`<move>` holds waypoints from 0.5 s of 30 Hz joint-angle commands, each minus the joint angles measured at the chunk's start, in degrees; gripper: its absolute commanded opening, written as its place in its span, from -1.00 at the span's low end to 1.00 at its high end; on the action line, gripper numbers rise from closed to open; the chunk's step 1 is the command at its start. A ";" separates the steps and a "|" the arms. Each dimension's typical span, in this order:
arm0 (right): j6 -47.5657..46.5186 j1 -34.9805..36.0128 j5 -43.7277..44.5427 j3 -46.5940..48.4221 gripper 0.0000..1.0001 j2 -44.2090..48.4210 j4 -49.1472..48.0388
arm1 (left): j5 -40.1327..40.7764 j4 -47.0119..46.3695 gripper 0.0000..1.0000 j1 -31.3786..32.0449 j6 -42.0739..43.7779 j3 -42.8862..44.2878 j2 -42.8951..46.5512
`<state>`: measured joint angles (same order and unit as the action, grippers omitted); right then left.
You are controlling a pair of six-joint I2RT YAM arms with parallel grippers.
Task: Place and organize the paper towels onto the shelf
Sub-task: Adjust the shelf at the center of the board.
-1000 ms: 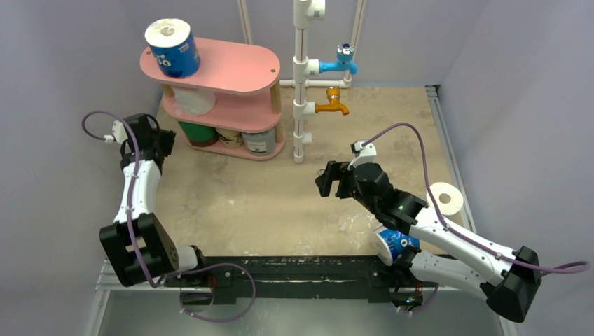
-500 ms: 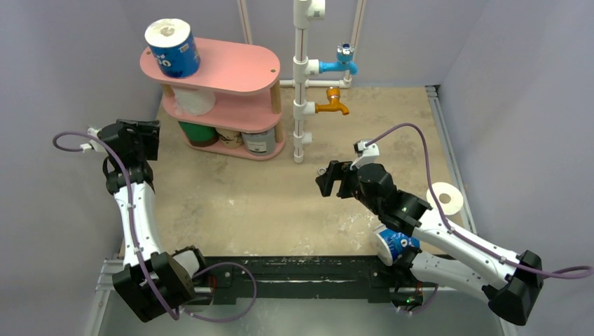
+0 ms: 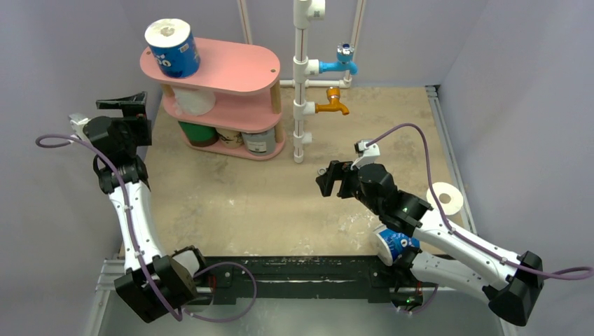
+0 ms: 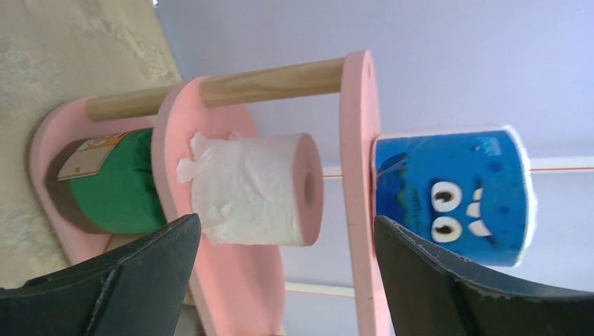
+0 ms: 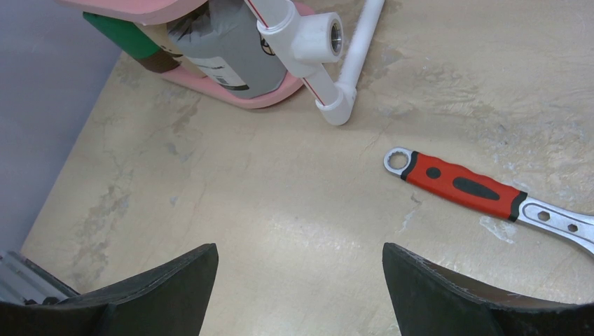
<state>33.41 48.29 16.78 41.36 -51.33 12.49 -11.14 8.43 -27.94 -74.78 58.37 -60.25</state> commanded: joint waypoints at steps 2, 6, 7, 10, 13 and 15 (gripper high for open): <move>-0.15 -0.22 -0.27 0.94 0.77 0.10 -1.06 | -3.63 -9.73 0.80 -1.74 -6.05 4.45 -3.73; -0.05 -0.22 -0.16 0.65 0.77 -0.31 -1.19 | -6.60 -14.94 0.63 -1.72 -7.93 7.63 -9.33; -0.04 -0.22 -0.16 0.65 0.77 -0.52 -1.16 | -7.02 -15.57 0.61 -1.72 -8.01 8.19 -10.31; -0.05 -0.21 -0.12 0.57 0.77 -1.02 -1.25 | -8.39 -18.26 0.57 -1.71 -7.55 9.39 -12.90; 0.15 -0.22 0.33 0.50 0.77 -0.97 -1.45 | -9.89 -19.84 0.53 -1.75 -7.01 10.86 -15.83; 0.06 -0.22 0.76 0.54 0.77 -1.05 -1.44 | -10.91 -21.22 0.48 -1.67 -7.31 11.52 -17.57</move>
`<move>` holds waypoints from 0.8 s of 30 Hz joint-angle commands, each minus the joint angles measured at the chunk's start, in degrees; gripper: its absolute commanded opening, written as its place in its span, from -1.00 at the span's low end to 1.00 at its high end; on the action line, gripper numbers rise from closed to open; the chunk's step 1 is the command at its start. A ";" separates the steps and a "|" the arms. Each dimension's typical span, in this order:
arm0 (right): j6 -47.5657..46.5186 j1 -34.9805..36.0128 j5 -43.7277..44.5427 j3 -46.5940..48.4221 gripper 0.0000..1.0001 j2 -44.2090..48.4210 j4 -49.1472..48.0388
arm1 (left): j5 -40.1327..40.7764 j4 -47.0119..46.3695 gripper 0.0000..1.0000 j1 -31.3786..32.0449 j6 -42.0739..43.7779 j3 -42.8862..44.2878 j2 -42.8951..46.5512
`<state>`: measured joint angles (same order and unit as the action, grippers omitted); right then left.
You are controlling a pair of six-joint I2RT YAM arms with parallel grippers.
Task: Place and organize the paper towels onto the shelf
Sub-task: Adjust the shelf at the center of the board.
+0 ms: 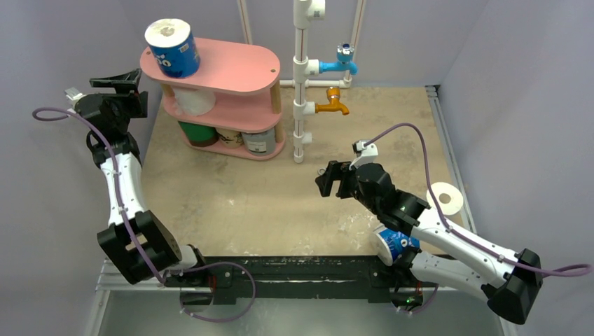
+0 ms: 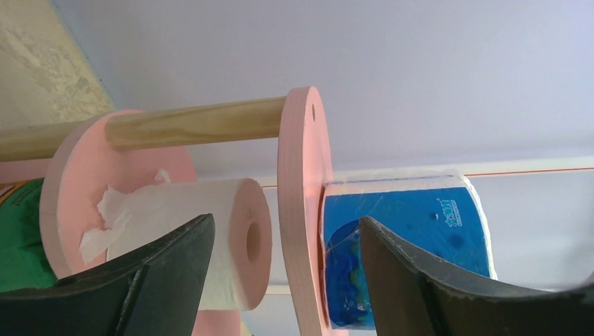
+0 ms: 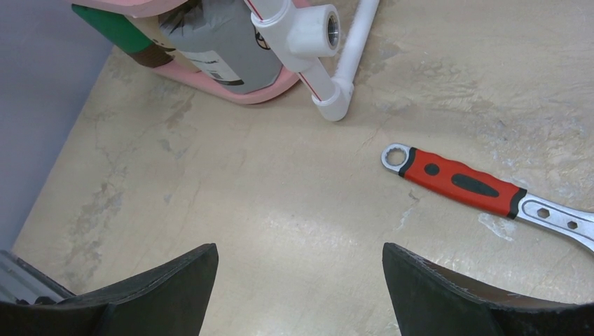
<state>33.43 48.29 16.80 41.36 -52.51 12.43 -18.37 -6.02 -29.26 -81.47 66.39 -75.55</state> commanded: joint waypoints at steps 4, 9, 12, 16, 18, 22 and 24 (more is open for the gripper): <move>0.09 -0.24 1.50 0.70 0.77 -0.43 -1.52 | -4.86 -8.67 0.40 0.24 -0.57 4.98 -5.33; 0.12 -0.23 2.67 0.99 0.77 -0.62 -1.53 | -5.96 -8.06 0.32 2.04 0.06 7.70 -8.43; 0.04 -0.25 3.49 0.87 0.77 -0.17 -1.39 | -5.71 -8.16 0.29 2.80 0.17 8.49 -9.52; -0.05 -0.24 4.61 0.65 0.78 0.59 -1.00 | -5.56 -7.92 0.18 3.69 0.23 9.60 -10.78; -0.13 -0.24 4.86 0.69 0.77 0.86 -0.82 | -4.86 -7.80 0.08 3.81 0.17 9.53 -10.80; -0.16 -0.26 4.98 0.83 0.78 1.09 -0.69 | -3.63 -7.76 -0.04 3.83 0.10 8.94 -10.25; -0.20 -0.22 4.95 0.79 0.78 1.10 -0.65 | -3.40 -7.65 -0.07 3.77 0.22 9.14 -10.35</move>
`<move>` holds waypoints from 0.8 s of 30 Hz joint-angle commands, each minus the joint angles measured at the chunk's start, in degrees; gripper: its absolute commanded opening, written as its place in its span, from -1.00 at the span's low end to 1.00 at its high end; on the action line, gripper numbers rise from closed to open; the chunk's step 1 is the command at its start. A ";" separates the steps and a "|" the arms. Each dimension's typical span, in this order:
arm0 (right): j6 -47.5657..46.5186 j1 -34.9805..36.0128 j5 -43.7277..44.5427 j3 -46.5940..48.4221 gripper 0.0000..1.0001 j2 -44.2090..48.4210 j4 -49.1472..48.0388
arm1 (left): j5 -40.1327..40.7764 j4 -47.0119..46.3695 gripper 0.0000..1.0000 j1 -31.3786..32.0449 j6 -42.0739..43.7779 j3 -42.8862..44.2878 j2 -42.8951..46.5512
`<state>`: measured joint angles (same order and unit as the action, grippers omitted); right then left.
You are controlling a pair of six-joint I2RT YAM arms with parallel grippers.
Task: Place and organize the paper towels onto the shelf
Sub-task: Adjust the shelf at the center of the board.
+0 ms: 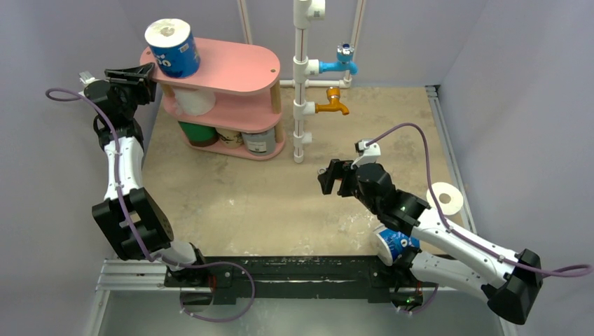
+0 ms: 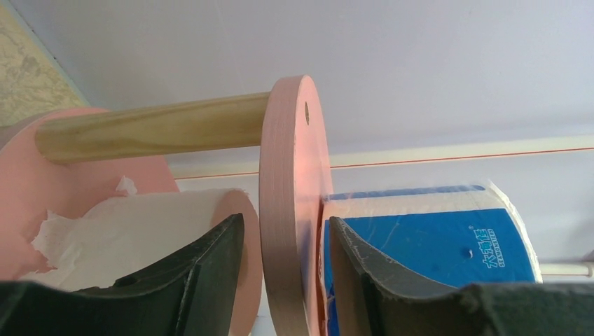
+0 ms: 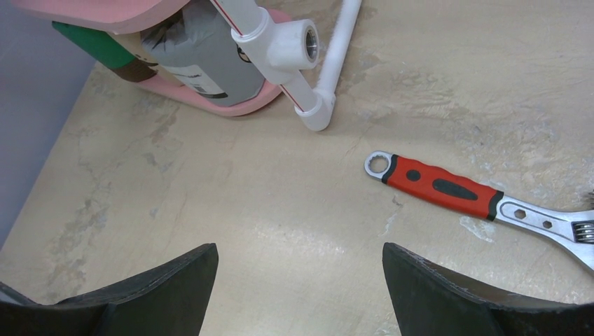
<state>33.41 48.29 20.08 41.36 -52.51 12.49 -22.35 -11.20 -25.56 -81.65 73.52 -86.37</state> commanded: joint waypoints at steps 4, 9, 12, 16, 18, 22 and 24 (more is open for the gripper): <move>-0.21 -0.22 1.74 0.74 0.77 1.10 -0.68 | 1.30 -1.39 -0.12 0.07 1.40 2.93 0.03; -0.21 -0.31 2.10 0.78 0.78 1.09 -0.64 | 1.45 -2.07 -0.24 0.08 1.38 2.75 -1.06; -0.24 -0.25 2.34 0.94 0.78 1.10 -0.62 | 1.34 -2.87 -0.29 0.08 1.31 2.37 -1.49; -0.19 -0.22 2.74 1.00 0.78 1.10 -0.45 | 1.06 -2.57 -0.43 0.15 1.73 2.34 -1.70; -0.21 -0.25 2.77 1.08 0.78 0.99 -0.54 | 0.60 -3.03 -0.56 0.11 1.57 2.27 -1.74; -0.19 -0.23 2.69 1.00 0.78 0.51 -0.63 | 0.31 -3.26 -0.89 0.08 1.45 2.34 -1.38; -0.12 -0.22 2.77 0.92 0.78 0.40 -0.63 | 0.29 -3.22 -1.00 0.04 1.41 2.42 -1.16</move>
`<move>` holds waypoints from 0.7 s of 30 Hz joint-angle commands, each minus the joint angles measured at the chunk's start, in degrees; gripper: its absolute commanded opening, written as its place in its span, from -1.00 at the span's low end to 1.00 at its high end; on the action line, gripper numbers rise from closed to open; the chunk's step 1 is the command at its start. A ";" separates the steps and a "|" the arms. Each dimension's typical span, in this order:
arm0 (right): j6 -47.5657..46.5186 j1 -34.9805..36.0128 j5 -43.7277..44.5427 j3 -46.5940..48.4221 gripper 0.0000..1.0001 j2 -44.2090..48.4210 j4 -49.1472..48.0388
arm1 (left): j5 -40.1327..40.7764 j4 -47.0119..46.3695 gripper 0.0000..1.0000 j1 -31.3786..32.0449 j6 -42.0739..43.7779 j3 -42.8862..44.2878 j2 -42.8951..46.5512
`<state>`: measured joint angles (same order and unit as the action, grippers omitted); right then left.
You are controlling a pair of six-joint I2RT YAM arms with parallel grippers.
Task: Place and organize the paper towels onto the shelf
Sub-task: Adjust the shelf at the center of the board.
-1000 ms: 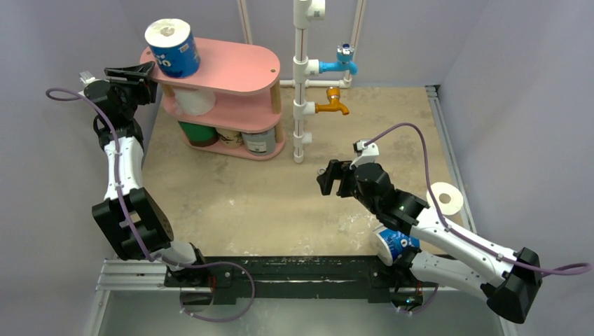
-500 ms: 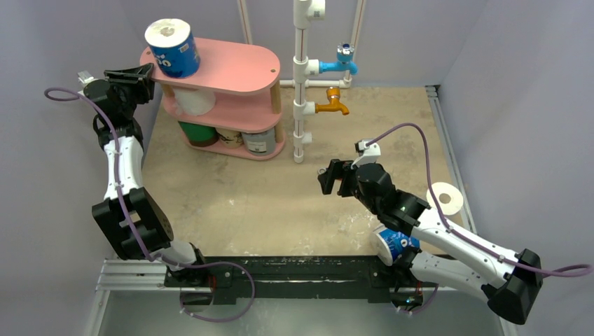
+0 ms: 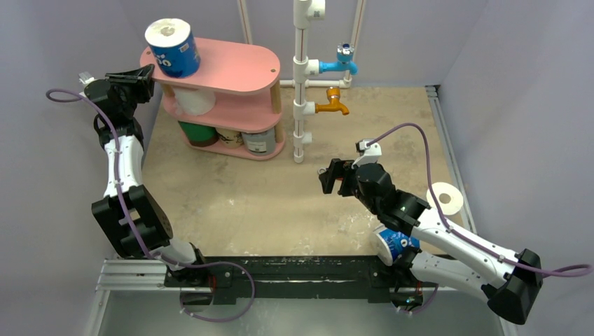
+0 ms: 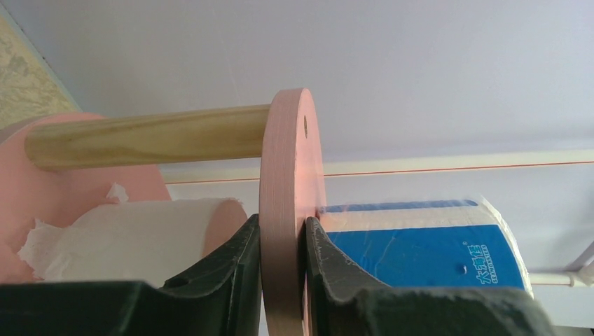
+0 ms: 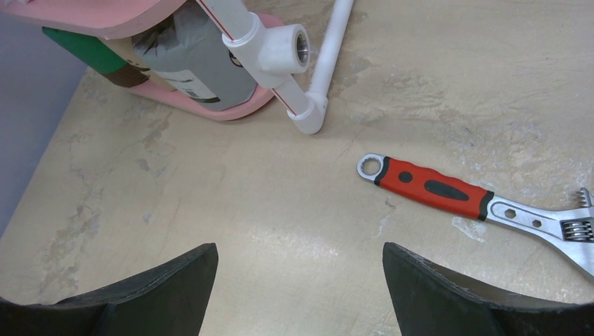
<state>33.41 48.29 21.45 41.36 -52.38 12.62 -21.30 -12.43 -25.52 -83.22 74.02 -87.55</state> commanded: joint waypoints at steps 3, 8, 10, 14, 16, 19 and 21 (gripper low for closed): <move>-0.26 -0.22 1.54 0.98 0.78 0.64 -0.69 | -0.94 -2.10 -1.00 -0.04 2.70 1.32 0.82; -0.37 -0.26 1.66 1.00 0.78 1.00 -0.74 | 1.20 -1.51 -1.00 -0.05 2.44 -1.55 5.53; -0.35 -0.23 1.58 0.98 0.78 1.05 -0.73 | 1.87 -0.87 -1.00 -0.05 2.64 -2.61 7.48; -0.21 -0.29 1.36 0.83 0.78 1.67 -0.64 | 2.96 0.59 -1.00 -0.02 3.04 -4.65 10.95; -0.12 -0.32 1.40 0.75 0.78 2.14 -0.50 | 3.34 1.07 -1.00 0.03 3.05 -5.74 12.60; -0.03 -0.23 1.32 0.65 0.78 2.83 -0.41 | 4.57 2.49 -1.00 0.08 2.93 -7.65 15.57; -0.02 -0.22 1.19 0.66 0.78 3.05 -0.34 | 5.62 3.56 -1.00 0.05 3.36 -8.73 17.93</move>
<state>33.41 48.29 21.56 41.36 -50.85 12.86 -15.97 -7.18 -25.47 -83.42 66.22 -76.44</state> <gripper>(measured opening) 0.889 0.222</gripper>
